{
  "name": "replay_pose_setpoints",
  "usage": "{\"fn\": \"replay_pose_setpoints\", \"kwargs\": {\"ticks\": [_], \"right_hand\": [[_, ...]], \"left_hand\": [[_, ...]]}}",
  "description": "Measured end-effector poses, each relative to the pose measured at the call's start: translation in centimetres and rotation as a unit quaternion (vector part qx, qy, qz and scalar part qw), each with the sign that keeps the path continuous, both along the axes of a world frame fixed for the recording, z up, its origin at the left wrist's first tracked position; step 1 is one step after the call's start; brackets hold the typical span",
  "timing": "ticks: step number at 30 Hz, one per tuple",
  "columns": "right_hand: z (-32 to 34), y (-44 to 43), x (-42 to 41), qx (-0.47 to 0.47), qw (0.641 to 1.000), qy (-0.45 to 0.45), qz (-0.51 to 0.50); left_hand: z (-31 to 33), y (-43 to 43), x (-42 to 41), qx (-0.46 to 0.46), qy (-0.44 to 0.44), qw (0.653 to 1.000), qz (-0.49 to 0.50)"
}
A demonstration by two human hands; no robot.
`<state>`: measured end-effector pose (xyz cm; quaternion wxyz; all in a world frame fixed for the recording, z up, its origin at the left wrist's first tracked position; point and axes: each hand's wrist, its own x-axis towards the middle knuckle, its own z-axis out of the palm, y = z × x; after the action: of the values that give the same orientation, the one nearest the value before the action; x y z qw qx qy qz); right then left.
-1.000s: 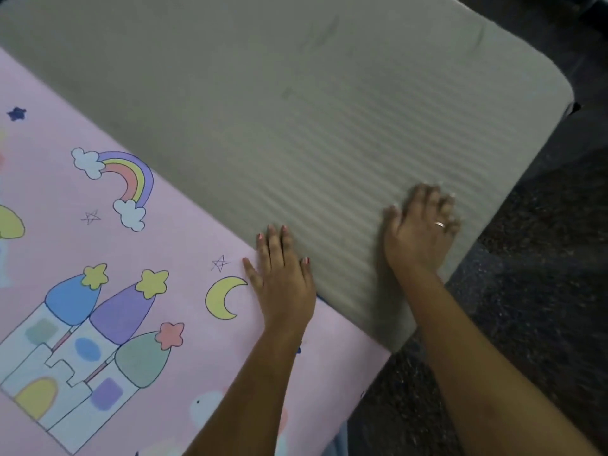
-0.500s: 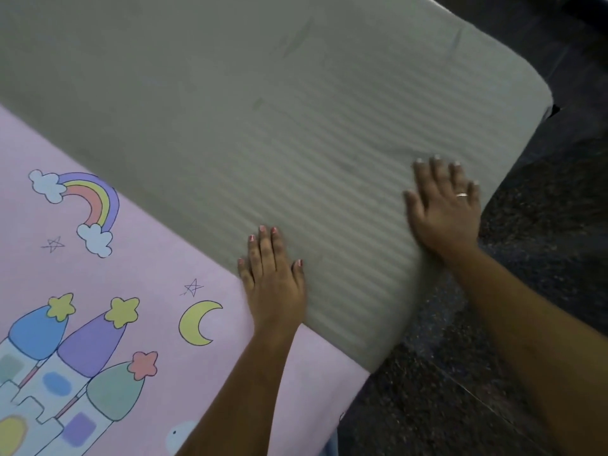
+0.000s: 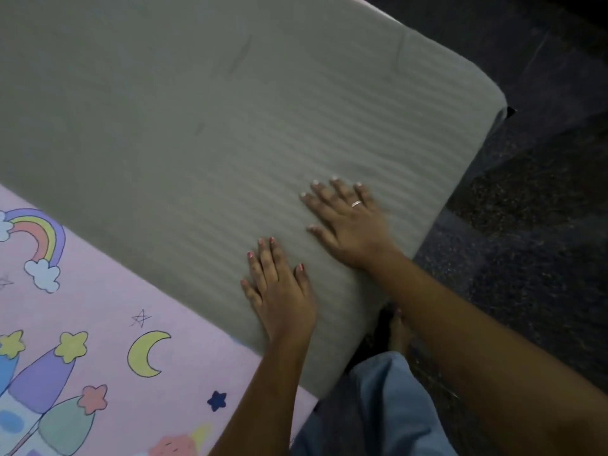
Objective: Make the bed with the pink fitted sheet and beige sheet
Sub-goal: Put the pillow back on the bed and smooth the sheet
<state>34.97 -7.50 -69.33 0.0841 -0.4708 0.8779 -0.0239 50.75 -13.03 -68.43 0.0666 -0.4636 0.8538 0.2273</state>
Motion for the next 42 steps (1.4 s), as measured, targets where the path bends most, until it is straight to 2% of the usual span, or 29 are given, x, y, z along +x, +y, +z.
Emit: {"fn": "replay_pose_setpoints", "kwargs": {"ticks": [4,9,13,14,16,18,20,22,24,27,30,35,38,40,42], "right_hand": [[0.4,3.0,-8.1,-0.001,0.998,0.023,-0.065],[1.3,6.4,-17.3,-0.001,0.986,0.036,-0.161],[2.8,7.2,-22.2,-0.016,0.945,-0.005,-0.327],[3.2,6.4,-22.5,-0.016,0.945,0.000,-0.328],[3.8,3.6,-20.6,-0.020,0.976,0.002,-0.219],[3.2,0.3,-16.5,-0.042,0.998,-0.037,-0.010],[2.1,-2.0,-11.8,-0.021,0.977,-0.035,0.207],[1.3,-2.6,-10.6,0.026,0.951,-0.026,0.307],[0.6,-2.7,-13.6,0.029,0.959,-0.025,0.279],[1.0,-1.9,-20.6,0.000,0.986,0.002,0.169],[1.7,-0.6,-25.7,0.004,0.996,0.041,0.082],[2.8,-1.2,-27.8,-0.002,0.993,0.022,-0.117],[3.1,-4.3,-22.2,-0.027,0.997,0.050,-0.058],[2.4,-6.6,-15.5,-0.025,0.994,0.035,0.096],[1.5,-7.9,-8.5,0.002,0.962,0.003,0.273]], "left_hand": [[0.2,1.6,-2.6,0.021,-0.016,0.994,0.110],[0.5,3.5,-7.9,0.029,-0.025,0.961,0.272],[0.7,5.1,-11.1,0.010,-0.015,0.954,0.298],[0.7,5.5,-11.7,0.005,-0.016,0.954,0.299],[0.5,6.3,-12.7,-0.001,-0.017,0.955,0.296],[0.2,6.8,-13.3,-0.015,-0.011,0.958,0.287],[-0.3,7.0,-13.4,-0.036,-0.022,0.959,0.281],[-0.9,7.1,-13.2,-0.054,-0.041,0.959,0.275],[-1.2,7.2,-13.1,-0.056,-0.047,0.958,0.279],[-1.1,7.1,-13.6,-0.056,-0.043,0.956,0.285],[-1.0,7.2,-13.5,-0.061,-0.044,0.955,0.288],[-0.7,7.0,-13.4,-0.040,-0.057,0.956,0.283],[-0.4,6.9,-13.5,-0.023,-0.060,0.958,0.279],[-0.4,6.4,-13.1,-0.025,-0.054,0.963,0.264],[-0.8,4.9,-12.1,-0.030,-0.042,0.965,0.256]]}}
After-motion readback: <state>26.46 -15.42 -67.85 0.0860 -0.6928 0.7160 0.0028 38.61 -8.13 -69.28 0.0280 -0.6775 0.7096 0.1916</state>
